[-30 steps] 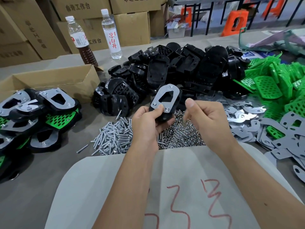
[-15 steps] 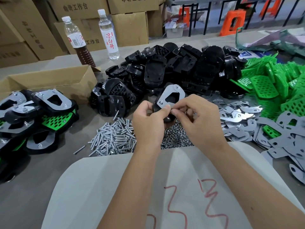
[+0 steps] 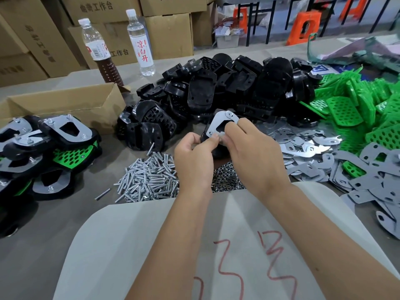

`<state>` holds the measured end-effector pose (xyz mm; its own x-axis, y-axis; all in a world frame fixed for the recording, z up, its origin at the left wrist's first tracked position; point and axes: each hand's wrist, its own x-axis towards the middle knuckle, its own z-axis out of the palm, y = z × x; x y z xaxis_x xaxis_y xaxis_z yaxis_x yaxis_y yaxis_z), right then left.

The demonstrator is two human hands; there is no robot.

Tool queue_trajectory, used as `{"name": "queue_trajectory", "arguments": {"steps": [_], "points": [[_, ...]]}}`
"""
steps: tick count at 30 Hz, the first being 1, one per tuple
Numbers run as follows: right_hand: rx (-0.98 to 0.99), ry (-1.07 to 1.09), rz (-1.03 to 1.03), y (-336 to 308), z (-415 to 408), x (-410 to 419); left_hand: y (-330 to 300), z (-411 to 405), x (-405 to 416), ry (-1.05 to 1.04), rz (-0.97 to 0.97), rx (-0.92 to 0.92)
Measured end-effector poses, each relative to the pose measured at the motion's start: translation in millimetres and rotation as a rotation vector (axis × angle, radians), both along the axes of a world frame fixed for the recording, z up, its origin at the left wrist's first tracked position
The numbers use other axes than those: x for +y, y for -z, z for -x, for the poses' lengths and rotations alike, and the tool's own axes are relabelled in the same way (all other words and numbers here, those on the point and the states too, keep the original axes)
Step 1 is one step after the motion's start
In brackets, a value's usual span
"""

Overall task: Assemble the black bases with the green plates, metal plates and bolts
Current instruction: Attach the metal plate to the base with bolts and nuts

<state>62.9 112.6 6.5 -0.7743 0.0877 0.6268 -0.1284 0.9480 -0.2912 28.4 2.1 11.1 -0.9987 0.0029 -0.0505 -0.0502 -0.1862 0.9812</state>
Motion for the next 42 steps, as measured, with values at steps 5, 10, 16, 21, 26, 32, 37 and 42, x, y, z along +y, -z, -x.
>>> {"name": "queue_trajectory", "arguments": {"steps": [5, 10, 16, 21, 26, 32, 37, 42], "points": [[0.012, 0.153, -0.012, 1, 1, -3, 4, -1, 5, 0.001, 0.020, 0.058], [-0.077, 0.293, 0.034, 0, 0, -2, 6, -9, 14, -0.026, 0.054, 0.137], [-0.197, 0.112, 0.031, 4, -2, 0, 12, -3, 10, -0.090, 0.080, 0.092], [-0.248, 0.107, 0.046, 2, -1, -3, 14, -2, 10, -0.131, 0.126, 0.108], [-0.342, 0.189, -0.036, -7, -2, -6, 9, -6, 13, -0.157, 0.175, 0.180], [-0.195, 0.296, 0.165, 3, 1, -6, 8, -12, 16, -0.153, 0.184, 0.211], [-0.231, 0.112, 0.263, 0, -3, 5, 9, -7, 8, -0.163, 0.202, 0.216], [-0.522, 0.083, -0.075, -6, -10, 20, 16, 8, -4, -0.221, 0.079, 0.118]]}}
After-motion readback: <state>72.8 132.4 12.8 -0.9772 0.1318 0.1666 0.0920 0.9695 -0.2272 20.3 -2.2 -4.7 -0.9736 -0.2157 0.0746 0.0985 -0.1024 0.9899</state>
